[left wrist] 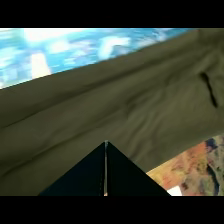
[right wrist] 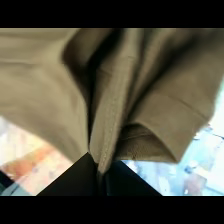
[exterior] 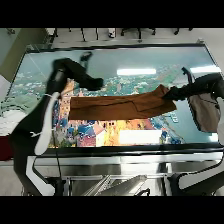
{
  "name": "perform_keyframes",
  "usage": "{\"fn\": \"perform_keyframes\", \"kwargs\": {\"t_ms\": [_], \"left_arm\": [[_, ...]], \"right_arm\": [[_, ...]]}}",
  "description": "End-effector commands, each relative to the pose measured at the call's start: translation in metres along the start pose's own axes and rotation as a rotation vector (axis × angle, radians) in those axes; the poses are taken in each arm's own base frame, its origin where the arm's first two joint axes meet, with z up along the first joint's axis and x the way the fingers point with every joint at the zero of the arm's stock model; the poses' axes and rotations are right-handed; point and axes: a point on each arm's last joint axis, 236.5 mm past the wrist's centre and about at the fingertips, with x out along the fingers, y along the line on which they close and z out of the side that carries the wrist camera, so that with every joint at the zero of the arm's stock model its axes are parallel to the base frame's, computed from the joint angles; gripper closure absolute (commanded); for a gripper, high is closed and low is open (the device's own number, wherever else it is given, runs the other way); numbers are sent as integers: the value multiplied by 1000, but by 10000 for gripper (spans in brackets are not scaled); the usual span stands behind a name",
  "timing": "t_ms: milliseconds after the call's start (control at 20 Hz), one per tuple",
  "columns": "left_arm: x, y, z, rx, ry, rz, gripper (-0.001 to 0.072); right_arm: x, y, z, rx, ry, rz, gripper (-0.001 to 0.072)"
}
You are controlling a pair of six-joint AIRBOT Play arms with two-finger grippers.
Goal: Fold the shirts.
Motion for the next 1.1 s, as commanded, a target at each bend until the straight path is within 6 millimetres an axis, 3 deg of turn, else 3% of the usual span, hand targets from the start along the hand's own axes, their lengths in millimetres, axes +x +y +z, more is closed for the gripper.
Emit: {"fn": "perform_keyframes", "kwargs": {"t_ms": [0, 100, 250, 450, 650, 750, 850, 950, 1050], "left_arm": [[99, -85, -11, 142, -47, -60, 691], [143, -109, -23, 171, -58, -78, 691], [176, -143, -32, 120, -36, -181, 691], [190, -168, -23, -51, -79, -332, 691], [189, -164, -37, -105, -11, -358, 691], [161, -156, -27, -157, 16, -405, 691], [106, -139, -10, -155, 29, -430, 691], [23, -109, 8, -110, 16, -442, 691], [-83, -69, 27, -102, -69, -425, 691]], "right_arm": [[-57, 59, 13, -113, -58, -8, 690], [-82, 91, 17, -173, -82, -5, 690], [-101, 129, 18, -264, -101, 2, 690], [-86, 154, 11, -321, -58, 27, 690], [-72, 167, 7, -343, -28, 45, 690], [-69, 166, 7, -323, -21, 44, 690], [-67, 164, 8, -315, -17, 46, 690], [-64, 165, 10, -294, -22, 47, 690], [-56, 175, 13, -282, -29, 56, 690]]}}
